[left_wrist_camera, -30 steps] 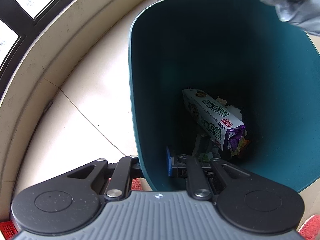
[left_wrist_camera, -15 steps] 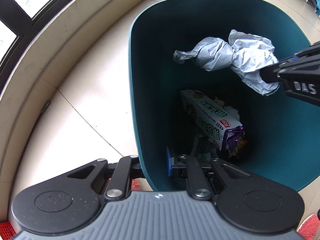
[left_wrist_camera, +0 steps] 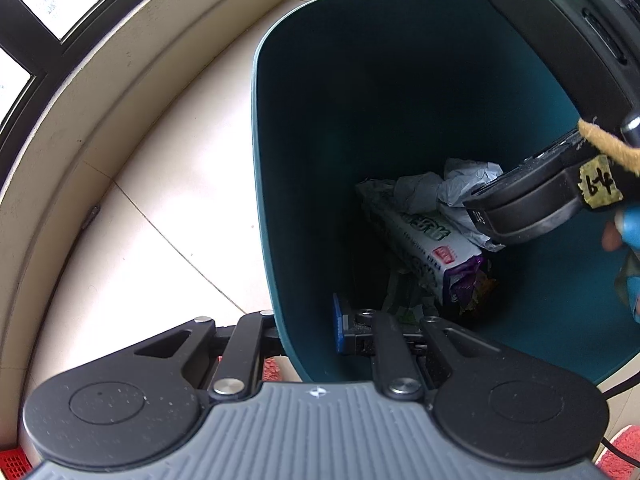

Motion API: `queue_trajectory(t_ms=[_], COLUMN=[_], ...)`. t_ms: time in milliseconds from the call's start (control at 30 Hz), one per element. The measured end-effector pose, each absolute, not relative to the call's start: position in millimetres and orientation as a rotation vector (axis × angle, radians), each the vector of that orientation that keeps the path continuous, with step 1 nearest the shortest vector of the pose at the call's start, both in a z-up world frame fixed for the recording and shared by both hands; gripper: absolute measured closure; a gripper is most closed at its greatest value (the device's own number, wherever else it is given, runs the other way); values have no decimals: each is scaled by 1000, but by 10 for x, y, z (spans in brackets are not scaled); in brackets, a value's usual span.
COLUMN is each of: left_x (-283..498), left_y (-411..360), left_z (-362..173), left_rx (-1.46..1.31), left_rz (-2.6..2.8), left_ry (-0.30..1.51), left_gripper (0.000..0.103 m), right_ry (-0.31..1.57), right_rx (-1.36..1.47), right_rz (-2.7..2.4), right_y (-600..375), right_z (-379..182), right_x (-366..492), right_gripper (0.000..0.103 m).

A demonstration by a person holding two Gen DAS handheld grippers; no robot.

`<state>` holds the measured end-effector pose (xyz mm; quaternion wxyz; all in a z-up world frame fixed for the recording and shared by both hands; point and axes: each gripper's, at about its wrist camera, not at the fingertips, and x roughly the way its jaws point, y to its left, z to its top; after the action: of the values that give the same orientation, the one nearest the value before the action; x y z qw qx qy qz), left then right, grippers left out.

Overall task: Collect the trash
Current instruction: 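Carry the light-blue glove over the bin and release it, then move the right gripper to the knotted white bag and grasp it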

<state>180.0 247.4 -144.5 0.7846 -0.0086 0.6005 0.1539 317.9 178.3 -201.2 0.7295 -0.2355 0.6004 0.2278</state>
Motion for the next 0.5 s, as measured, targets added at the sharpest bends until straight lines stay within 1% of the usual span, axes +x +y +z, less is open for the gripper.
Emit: queue_trajectory(t_ms=[33, 300, 500], left_x=[1800, 1790, 1804], left_y=[2476, 2470, 2457], left_z=[-1444, -1457, -1459], left_rx=[-21, -12, -11], left_rz=[331, 330, 338], left_ry=[1295, 1296, 1298], left_gripper=[88, 88, 88], right_ry=[1323, 1329, 1293], right_rx=[-514, -455, -434], right_rz=[504, 526, 582], right_y=[1776, 1566, 1438], right_z=[-2010, -1961, -1796], right_x=[3186, 3228, 3177], right_gripper=[89, 84, 76])
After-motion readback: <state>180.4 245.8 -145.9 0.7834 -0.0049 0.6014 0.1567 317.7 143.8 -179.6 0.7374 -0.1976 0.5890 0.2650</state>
